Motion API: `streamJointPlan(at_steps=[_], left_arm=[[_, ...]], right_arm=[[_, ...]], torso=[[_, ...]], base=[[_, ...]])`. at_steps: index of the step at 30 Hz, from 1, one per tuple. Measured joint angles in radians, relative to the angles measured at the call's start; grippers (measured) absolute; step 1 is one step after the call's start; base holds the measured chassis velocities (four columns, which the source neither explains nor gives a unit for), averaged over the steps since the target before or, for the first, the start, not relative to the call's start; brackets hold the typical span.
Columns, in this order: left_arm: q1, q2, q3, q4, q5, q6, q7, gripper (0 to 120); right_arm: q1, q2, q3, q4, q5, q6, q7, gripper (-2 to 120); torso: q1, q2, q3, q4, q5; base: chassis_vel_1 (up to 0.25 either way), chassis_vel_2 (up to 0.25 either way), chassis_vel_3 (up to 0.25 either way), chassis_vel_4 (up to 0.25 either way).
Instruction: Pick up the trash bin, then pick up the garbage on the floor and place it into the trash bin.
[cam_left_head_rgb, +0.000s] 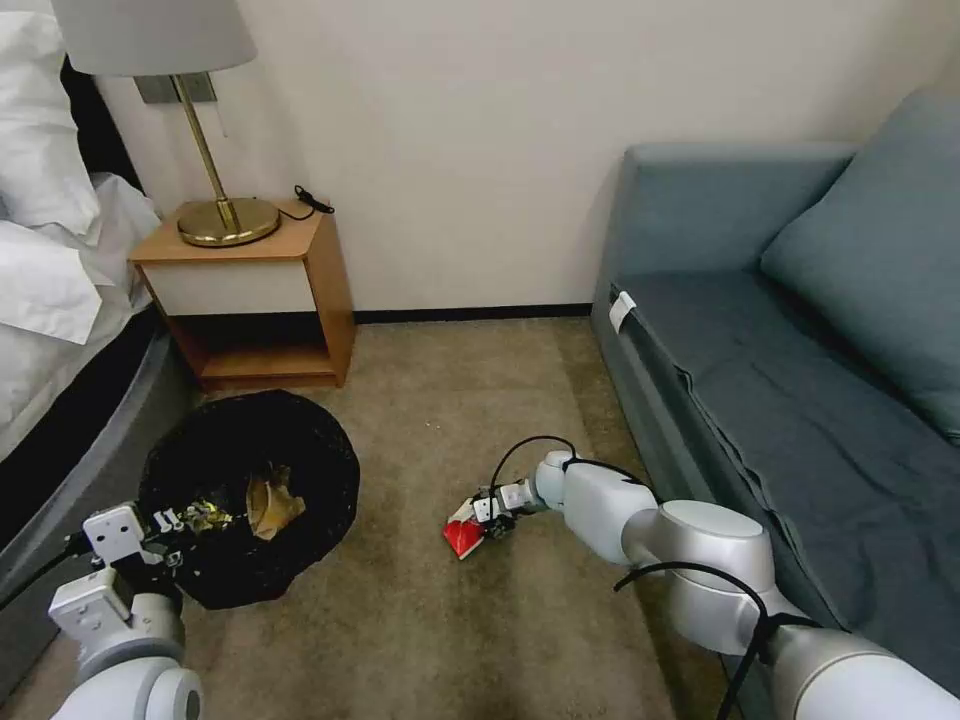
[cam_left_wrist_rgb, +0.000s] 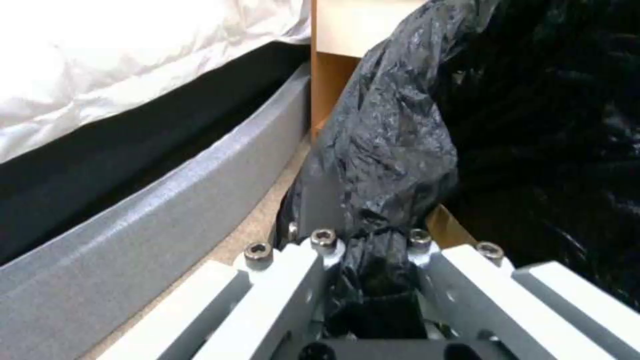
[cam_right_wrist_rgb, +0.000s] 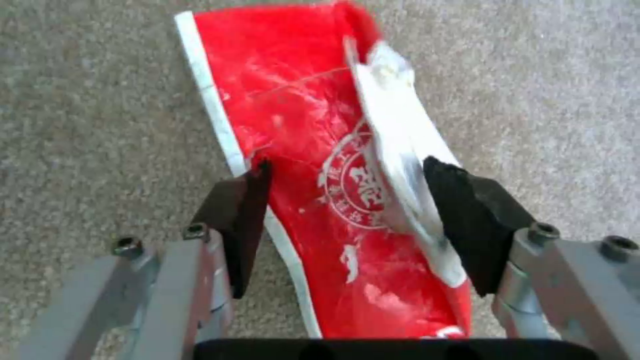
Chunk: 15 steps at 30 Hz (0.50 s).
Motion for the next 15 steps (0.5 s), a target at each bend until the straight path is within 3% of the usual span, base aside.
streamJointPlan(at_steps=[5, 8, 15], left_arm=[[0.007, 0.000, 0.006, 0.000, 0.004, -0.009, 0.000, 3], [0.008, 0.000, 0.007, 0.000, 0.006, -0.011, 0.000, 3], [0.007, 0.000, 0.012, -0.002, 0.013, -0.011, 0.000, 3]], right_arm=[[0.000, 0.001, 0.000, 0.001, 0.000, 0.000, 0.005, 56], [0.002, 0.000, 0.001, 0.006, 0.001, 0.002, 0.008, 48], [0.006, -0.003, 0.003, 0.015, 0.009, 0.006, 0.020, 47]], torso=[[0.000, 0.000, 0.000, 0.0000, 0.0000], [0.000, 0.000, 0.000, 0.0000, 0.0000], [0.000, 0.000, 0.000, 0.0001, 0.0000]], base=[[0.000, 0.000, 0.000, 0.000], [0.000, 0.000, 0.000, 0.000], [0.000, 0.000, 0.000, 0.000]])
